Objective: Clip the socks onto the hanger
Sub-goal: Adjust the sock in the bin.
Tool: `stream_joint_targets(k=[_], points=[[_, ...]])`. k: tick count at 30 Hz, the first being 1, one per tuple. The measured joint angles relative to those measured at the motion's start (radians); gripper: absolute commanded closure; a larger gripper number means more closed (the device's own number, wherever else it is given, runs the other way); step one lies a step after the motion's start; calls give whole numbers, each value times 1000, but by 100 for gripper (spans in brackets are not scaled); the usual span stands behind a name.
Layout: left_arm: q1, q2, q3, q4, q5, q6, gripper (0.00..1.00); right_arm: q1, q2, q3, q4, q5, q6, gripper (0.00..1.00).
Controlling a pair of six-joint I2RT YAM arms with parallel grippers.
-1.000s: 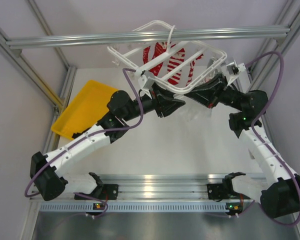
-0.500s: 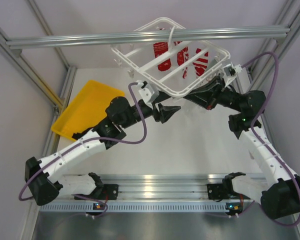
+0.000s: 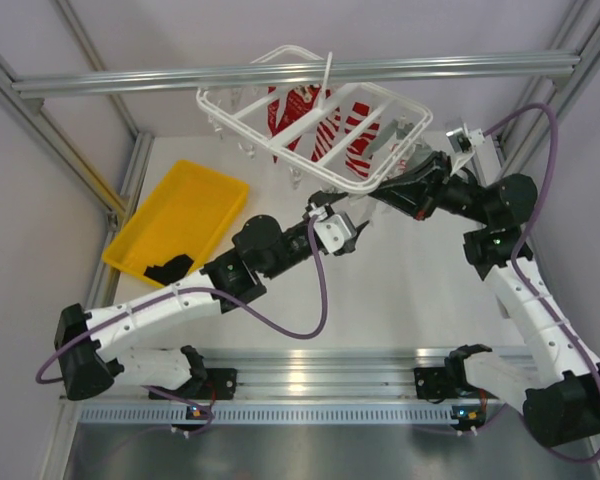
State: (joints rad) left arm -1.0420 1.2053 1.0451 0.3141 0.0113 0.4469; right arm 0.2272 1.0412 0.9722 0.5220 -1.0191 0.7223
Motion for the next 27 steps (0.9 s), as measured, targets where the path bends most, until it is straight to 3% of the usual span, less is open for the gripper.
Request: stream_joint_targets(k=[12,22,27], points=[[-49,11,-24,26,-110,138,35,0,-14,11,-70,13,-64,100],[-61,-201,-145,-121,-84,101,35,0,-14,12,-82,17,-76,100],[-68,-254,-157,-117,-82,128,39,0,-13,18,-104,27,-76,100]])
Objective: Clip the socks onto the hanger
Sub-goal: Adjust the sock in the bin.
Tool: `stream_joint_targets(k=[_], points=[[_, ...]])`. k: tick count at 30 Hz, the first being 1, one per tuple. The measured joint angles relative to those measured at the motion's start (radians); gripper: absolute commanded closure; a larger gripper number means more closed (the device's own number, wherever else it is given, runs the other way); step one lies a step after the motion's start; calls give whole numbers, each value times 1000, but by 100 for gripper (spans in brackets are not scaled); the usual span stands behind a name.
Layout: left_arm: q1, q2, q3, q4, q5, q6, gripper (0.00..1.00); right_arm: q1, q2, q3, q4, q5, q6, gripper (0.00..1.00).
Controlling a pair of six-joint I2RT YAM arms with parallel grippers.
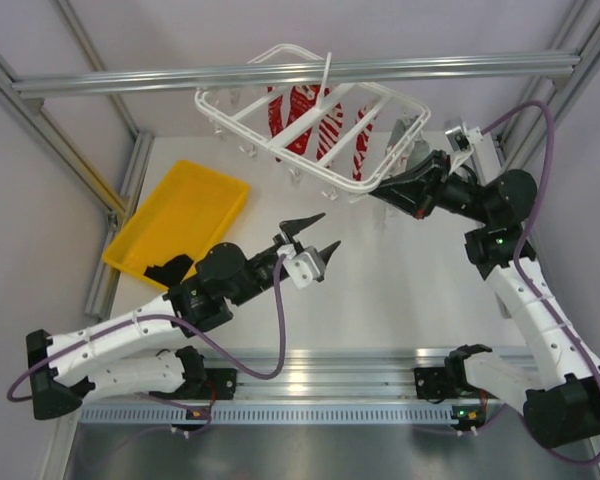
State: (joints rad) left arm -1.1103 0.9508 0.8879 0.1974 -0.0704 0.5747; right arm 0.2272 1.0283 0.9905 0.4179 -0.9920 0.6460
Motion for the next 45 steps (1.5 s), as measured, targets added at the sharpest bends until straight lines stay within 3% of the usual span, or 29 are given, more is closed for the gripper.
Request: stream_joint_targets(k=[6,14,20,28,33,40,45], points=[[-58,47,0,63,2,116,39,0,2,51,-87,14,-17,100],[-127,149,23,193,-49,249,40,6,2,156,-345,61,-100,100],[-129,212,111,243,-98,261,43,6,2,170,-451,90,-132,100],[-129,260,204,246,-149,246,55,6,1,170,-494,111,-150,100],[-127,263,204,235,-157,227,53,7,0,170,-494,111,-156,100],[-68,218,247,-18,-155,-42,47,8,-1,170,-489,95,-164,100],[211,131,272,-249,-67,-345,45,8,0,170,-488,93,-168,100]])
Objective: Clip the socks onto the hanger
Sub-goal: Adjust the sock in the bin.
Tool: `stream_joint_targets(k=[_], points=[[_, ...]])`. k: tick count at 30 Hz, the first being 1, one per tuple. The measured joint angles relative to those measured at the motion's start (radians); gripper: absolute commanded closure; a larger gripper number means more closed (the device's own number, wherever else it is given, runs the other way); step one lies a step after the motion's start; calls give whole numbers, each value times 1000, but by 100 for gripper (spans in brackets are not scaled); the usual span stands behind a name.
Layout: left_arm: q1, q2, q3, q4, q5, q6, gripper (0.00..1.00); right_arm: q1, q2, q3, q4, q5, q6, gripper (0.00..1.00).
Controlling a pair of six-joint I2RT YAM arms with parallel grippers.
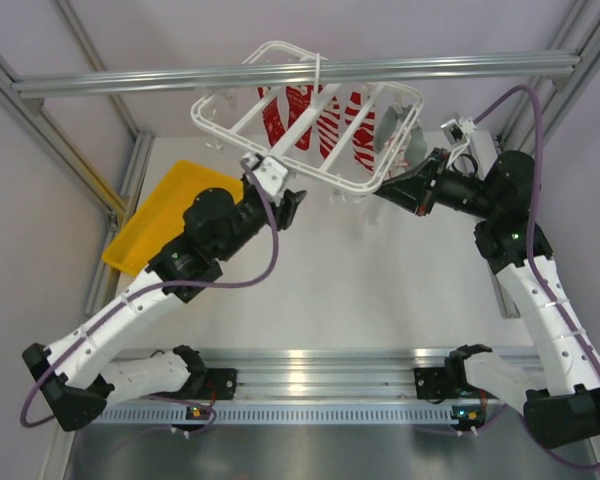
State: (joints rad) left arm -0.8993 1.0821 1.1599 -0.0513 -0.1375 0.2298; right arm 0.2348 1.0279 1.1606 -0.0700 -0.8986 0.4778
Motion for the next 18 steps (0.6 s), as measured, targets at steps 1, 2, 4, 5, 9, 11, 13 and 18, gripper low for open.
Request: stream_joint_targets(k=[1,2,4,5,9,11,13,18], points=[[73,-20,0,-44,7,-55,44,0,0,0,-1,0,-2,100],[127,-37,-3,-79,19,-96,44,0,2,0,-3,0,-4,100],[225,-80,-15,-152,42,-168,44,0,9,6,-14,4,-7,100],[262,-104,-27,-185,50,-192,44,0,15,14,-25,6,-8,100],[377,-175,-63,-344,13,-233,44,1,40,46,-76,30,-14,100],[412,-181,-76,-418,-23,-230,44,1,52,63,-103,46,-13,100],[459,-169,-82,-490,-39,-216,44,1,60,73,-122,62,-9,100],[595,-98,-75,-640,-52,-142,37,1,62,73,-158,95,13,100]])
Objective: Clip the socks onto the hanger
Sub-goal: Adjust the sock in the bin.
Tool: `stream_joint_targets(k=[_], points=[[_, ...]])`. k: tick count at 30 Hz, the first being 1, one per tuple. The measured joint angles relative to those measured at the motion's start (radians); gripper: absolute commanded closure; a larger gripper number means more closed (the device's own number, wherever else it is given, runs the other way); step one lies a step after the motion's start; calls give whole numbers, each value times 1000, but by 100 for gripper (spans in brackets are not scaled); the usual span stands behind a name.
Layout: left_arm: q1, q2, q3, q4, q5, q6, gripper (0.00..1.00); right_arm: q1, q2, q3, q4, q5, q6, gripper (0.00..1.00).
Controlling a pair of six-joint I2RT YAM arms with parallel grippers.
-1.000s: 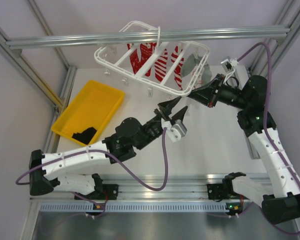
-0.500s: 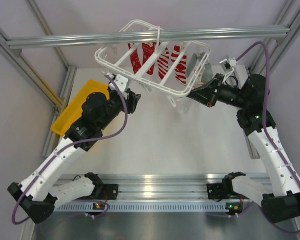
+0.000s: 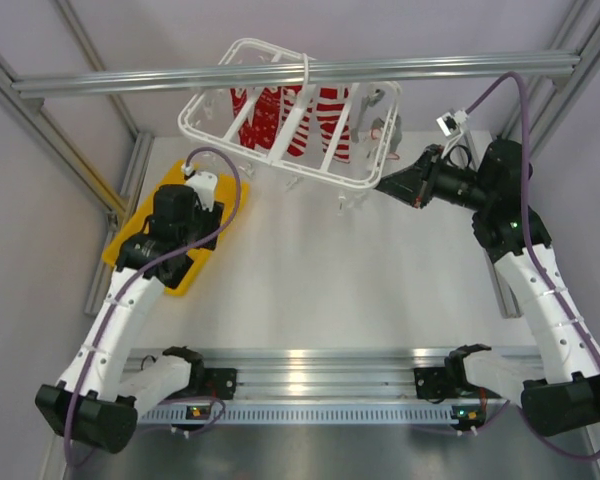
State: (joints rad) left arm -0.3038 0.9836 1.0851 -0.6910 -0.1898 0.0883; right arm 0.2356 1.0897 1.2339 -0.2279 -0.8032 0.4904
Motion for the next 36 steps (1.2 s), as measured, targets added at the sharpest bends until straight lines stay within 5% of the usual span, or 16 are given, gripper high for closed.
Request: stream_joint_targets(k=[14,27,30,36], points=[[533,328,113,-265,265,367,35,0,0,0,-21,5,-1,100],[553,558,24,-197,279,510,37,0,0,0,-20,5,-14,100],[553,617,23,-155,275,507,48,0,0,0,-20,5,-19,100],[553,695,23,-95,259,499,98,0,1,-2,-20,5,-27,100]])
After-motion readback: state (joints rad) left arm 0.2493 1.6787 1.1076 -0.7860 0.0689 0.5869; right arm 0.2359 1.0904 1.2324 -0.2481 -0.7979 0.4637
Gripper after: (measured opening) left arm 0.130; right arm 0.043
